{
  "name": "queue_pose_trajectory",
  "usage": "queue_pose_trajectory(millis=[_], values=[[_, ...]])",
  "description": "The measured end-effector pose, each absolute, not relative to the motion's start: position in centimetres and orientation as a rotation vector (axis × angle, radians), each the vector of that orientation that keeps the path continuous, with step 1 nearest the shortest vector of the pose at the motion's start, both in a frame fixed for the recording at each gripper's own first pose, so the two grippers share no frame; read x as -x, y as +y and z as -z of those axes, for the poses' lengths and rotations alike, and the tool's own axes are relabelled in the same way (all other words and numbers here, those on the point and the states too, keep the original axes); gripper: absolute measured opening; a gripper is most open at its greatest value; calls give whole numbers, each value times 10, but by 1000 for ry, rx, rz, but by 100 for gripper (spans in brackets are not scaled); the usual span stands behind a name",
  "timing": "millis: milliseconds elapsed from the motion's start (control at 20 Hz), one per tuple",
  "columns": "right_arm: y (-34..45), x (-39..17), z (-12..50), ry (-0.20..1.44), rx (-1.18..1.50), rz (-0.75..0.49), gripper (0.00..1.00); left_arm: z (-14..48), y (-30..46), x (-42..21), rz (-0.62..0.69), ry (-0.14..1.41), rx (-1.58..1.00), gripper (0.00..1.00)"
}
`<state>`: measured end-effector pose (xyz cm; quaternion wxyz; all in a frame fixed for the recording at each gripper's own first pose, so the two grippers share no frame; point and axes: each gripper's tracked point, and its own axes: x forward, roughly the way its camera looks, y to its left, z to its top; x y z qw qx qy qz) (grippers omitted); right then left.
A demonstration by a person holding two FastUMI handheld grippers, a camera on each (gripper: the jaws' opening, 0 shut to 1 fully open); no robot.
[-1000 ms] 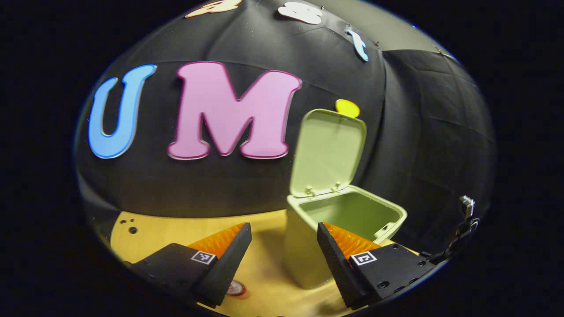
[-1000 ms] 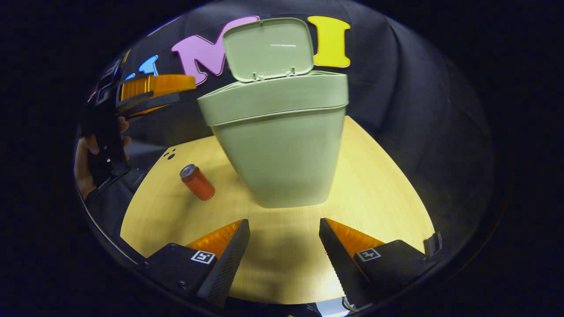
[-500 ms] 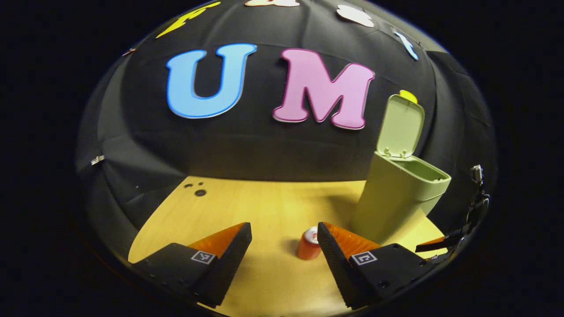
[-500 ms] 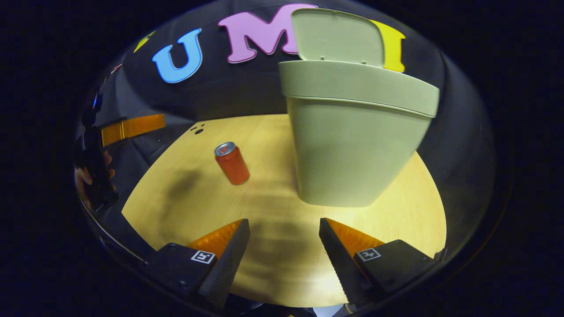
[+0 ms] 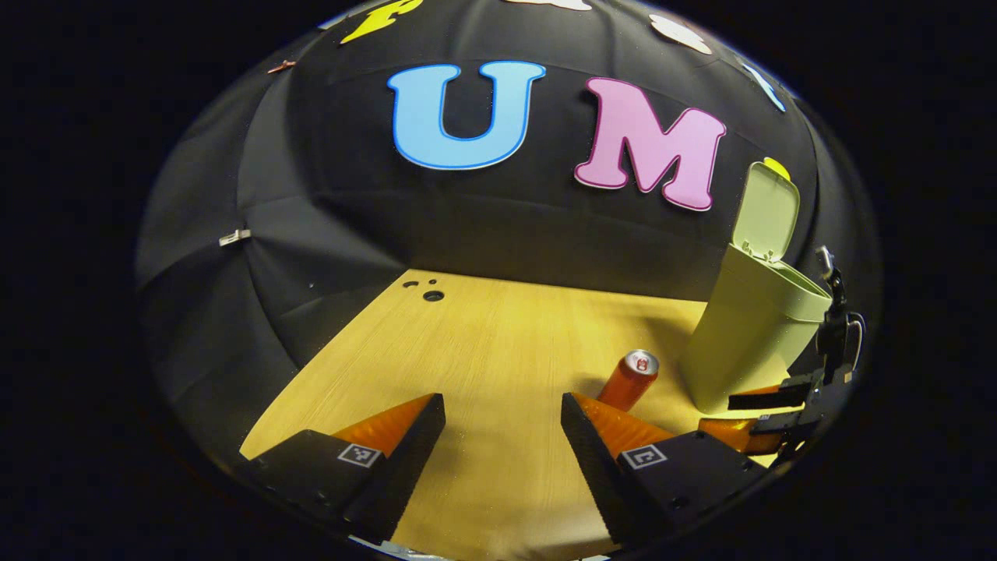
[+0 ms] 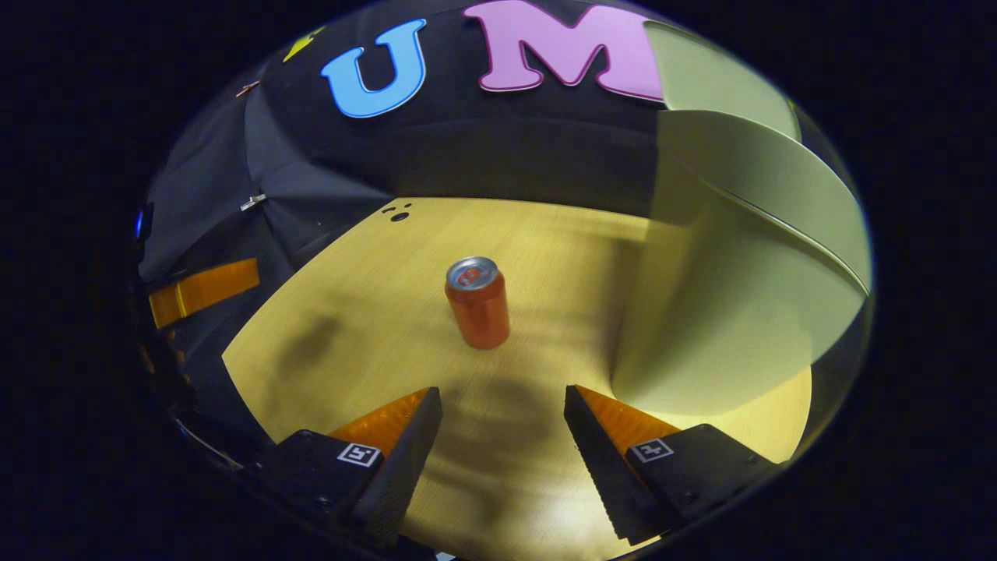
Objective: Press the lid of the desktop garbage bin to open it, pick up the crumpled paper on the desktop and throw it into the bin, then pick up the pop can on the desktop and drop it into the bin, and finally close the garbage bin lid.
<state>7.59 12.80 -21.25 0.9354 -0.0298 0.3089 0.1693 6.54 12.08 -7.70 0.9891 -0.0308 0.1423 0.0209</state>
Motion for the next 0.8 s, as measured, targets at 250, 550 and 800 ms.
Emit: queue_pose_trajectory(millis=[250, 550, 800], values=[[151, -103, 222, 650, 94, -377, 100, 97, 140, -49, -98, 325, 107, 96], [172, -136, 241, 674, 103, -390, 99, 118, 139, -31, -142, 375, 149, 96], [179, -162, 255, 694, 73, -364, 99, 123, 151, -25, -191, 398, 144, 96]])
